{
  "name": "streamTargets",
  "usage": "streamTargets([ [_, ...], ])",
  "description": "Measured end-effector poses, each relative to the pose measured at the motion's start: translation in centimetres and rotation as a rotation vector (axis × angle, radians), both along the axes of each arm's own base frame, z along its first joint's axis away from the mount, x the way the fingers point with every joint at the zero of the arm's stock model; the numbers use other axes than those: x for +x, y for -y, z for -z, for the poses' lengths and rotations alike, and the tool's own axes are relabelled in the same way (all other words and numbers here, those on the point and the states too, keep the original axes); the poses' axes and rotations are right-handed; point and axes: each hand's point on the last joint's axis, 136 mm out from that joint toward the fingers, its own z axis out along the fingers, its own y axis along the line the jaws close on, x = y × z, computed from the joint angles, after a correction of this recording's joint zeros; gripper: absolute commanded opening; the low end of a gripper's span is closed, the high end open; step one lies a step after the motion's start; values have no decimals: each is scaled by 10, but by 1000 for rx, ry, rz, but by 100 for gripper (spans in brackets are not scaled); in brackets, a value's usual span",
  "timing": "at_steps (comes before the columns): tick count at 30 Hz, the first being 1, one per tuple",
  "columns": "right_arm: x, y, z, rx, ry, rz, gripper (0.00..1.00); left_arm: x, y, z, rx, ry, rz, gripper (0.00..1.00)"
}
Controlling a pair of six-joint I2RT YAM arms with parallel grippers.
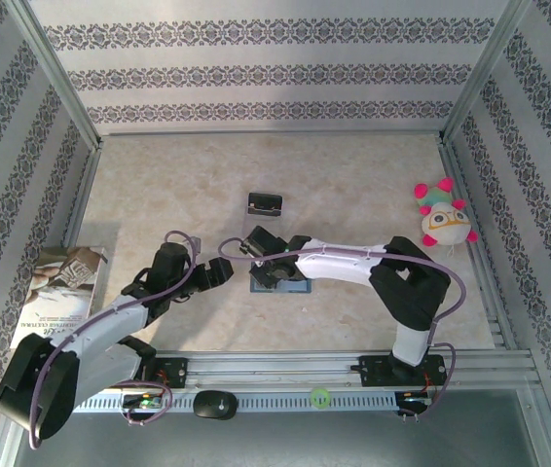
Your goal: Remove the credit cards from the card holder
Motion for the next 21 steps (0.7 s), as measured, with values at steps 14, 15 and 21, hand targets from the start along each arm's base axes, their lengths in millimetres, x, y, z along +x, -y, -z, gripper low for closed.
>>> streamTargets([
  [14,-3,-7,21,-81,-38,-12,33,1,-9,-14,23,59,-30,86],
  [15,-3,-7,21,-81,-37,-16,27,1,-9,-13,24,58,-28,86],
  [21,-3,-8,21,-75,-29,-22,1,-1,-5,-6,23,29,-6,81],
])
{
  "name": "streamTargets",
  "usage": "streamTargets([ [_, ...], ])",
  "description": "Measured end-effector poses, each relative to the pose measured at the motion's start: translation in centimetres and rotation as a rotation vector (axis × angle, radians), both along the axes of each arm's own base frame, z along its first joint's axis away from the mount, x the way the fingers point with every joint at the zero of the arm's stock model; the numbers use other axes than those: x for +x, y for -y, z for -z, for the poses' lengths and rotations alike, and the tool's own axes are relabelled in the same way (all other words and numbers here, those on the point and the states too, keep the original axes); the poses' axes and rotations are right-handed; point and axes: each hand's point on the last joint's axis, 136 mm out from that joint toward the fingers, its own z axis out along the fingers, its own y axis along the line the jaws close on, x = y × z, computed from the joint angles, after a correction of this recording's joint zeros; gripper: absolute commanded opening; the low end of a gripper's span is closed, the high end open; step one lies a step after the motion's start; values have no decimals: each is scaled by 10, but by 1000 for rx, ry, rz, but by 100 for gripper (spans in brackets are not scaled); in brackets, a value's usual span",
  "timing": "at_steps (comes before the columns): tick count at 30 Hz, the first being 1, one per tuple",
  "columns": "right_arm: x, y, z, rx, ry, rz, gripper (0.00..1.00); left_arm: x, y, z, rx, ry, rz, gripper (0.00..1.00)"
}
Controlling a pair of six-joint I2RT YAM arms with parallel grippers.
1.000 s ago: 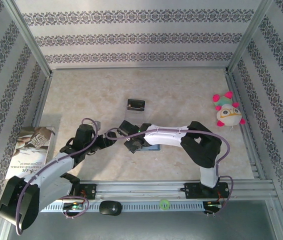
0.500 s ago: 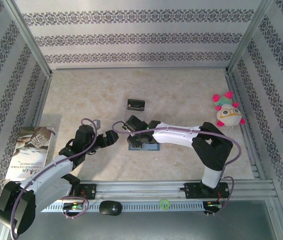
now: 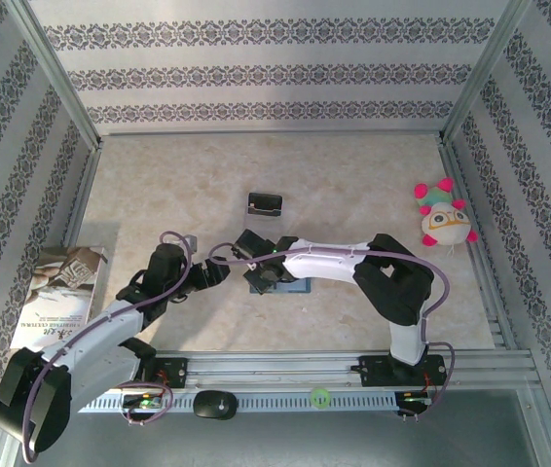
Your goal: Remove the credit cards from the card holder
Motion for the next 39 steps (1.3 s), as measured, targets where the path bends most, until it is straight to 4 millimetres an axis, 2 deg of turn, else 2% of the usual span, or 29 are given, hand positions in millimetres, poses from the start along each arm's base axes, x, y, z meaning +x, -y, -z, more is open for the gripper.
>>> streamTargets([
  [5,-4,1,-2,66,-13,1,0,-4,15,9,5,-22,48,74],
  [9,-7,4,-9,176,-56,24,0,-11,32,25,33,-63,99,57],
  [11,-6,5,-15,237,-71,38,0,-11,38,31,46,-74,111,43],
  [13,-5,5,-20,285,-83,54,0,-8,42,34,49,-77,108,37],
  [16,-5,2,-25,348,-101,67,0,-1,51,32,48,-62,115,33],
  [20,-9,-2,-25,393,-125,71,0,7,73,24,39,-34,149,21],
  [23,-11,-1,-24,401,-137,75,0,11,81,25,39,-34,152,14],
  [28,-10,-4,-26,424,-137,81,0,11,77,40,61,-76,123,6],
  [34,-10,-5,-29,440,-131,79,0,4,80,55,81,-121,136,5],
  [39,-13,-2,-25,434,-139,81,0,4,88,55,85,-121,155,3],
])
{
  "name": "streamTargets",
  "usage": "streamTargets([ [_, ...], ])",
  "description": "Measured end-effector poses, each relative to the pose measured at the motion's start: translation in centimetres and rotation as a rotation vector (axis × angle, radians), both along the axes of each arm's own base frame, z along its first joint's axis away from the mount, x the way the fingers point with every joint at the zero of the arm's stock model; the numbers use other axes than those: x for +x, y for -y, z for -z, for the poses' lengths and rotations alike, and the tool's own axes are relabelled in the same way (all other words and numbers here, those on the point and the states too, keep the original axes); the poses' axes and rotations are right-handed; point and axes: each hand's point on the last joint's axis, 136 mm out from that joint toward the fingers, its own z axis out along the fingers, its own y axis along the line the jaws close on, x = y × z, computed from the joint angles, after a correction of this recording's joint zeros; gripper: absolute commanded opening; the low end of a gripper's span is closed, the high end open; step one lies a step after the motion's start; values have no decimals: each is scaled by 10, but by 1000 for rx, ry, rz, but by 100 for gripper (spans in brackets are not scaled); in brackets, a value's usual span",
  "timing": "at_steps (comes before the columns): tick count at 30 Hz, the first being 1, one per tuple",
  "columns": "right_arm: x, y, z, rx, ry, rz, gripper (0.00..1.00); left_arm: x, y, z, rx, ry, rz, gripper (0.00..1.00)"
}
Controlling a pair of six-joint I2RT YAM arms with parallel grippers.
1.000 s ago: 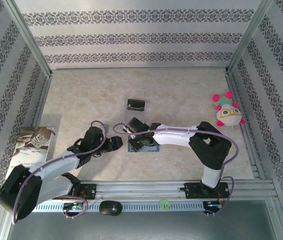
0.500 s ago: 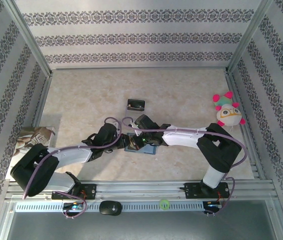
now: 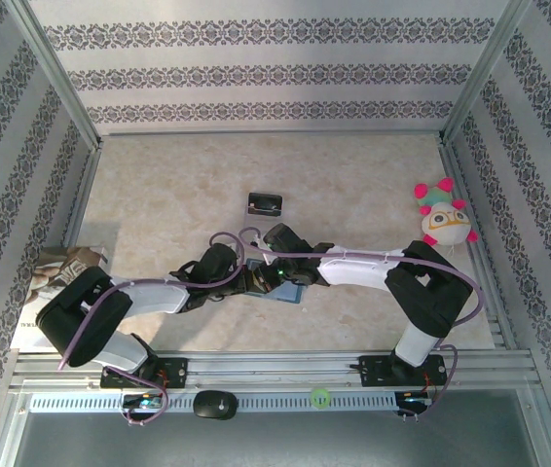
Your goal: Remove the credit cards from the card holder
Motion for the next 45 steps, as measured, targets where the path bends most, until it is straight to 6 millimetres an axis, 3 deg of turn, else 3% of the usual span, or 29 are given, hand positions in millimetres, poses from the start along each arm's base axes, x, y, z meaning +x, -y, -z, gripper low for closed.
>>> streamTargets([
  [7,-1,9,5,-24,-13,46,0,1,6,2,5,-16,12,0],
  [11,0,25,2,-63,1,110,0,1,10,3,-3,-27,26,0],
  [17,-8,55,-3,-116,19,215,23,-1,16,3,-9,-34,44,0],
  [23,-20,108,-4,-231,32,364,34,-5,22,3,-14,-39,68,0],
  [26,-25,123,-23,-212,70,390,41,-6,23,3,-14,-39,71,0],
  [29,-23,112,-52,-131,100,353,38,-7,24,3,-14,-39,73,0],
  [34,-8,60,-75,-44,59,241,22,-7,24,3,-14,-39,73,0],
  [36,-4,46,-64,-39,16,218,19,-7,23,2,-14,-39,73,0],
  [39,-9,47,-30,-97,-64,210,14,-9,21,2,-10,-43,73,0],
  [45,-39,92,26,-235,-186,277,15,-13,18,3,-1,-50,71,0],
])
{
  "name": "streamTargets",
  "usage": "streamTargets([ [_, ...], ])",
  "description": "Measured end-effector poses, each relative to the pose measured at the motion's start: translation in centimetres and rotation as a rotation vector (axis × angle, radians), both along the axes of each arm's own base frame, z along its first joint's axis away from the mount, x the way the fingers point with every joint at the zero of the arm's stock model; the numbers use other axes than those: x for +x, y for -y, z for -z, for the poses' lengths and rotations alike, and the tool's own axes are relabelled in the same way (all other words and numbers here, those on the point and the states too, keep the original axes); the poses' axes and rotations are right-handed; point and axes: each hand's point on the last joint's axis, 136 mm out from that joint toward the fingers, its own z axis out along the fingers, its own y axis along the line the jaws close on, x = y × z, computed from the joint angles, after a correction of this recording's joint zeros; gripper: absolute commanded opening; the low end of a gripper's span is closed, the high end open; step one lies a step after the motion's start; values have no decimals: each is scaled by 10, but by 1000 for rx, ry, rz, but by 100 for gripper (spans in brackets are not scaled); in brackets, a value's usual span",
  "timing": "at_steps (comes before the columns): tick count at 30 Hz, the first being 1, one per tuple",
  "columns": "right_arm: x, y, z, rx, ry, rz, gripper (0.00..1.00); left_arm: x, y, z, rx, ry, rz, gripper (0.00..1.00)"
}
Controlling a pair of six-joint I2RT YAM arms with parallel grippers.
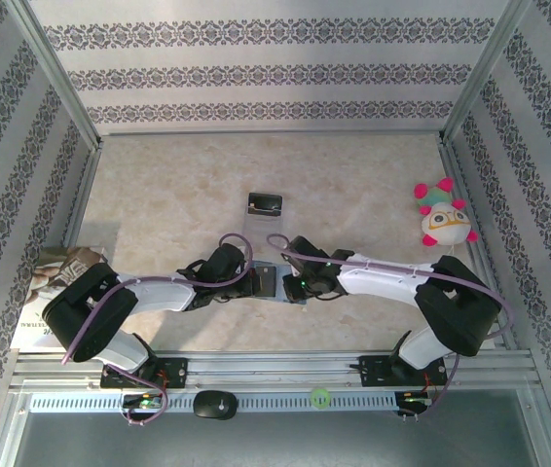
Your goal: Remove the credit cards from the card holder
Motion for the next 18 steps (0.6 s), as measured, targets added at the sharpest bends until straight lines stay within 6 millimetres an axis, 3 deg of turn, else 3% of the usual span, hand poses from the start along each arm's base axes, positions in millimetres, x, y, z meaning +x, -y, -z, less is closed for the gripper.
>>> streamTargets([
  [3,1,8,2,-19,3,27,15,0,0,0,0,0,-2,0],
  [6,3,16,-3,-47,32,40,25,0,-1,-2,2,4,2,11],
  [10,11,13,-32,1,109,28,33,-4,-8,-8,18,20,-1,11],
  [15,30,-32,-84,174,175,-39,30,-5,-11,-12,35,35,13,13],
  [18,41,-56,-85,245,147,-59,28,-5,-14,-9,60,40,21,14],
])
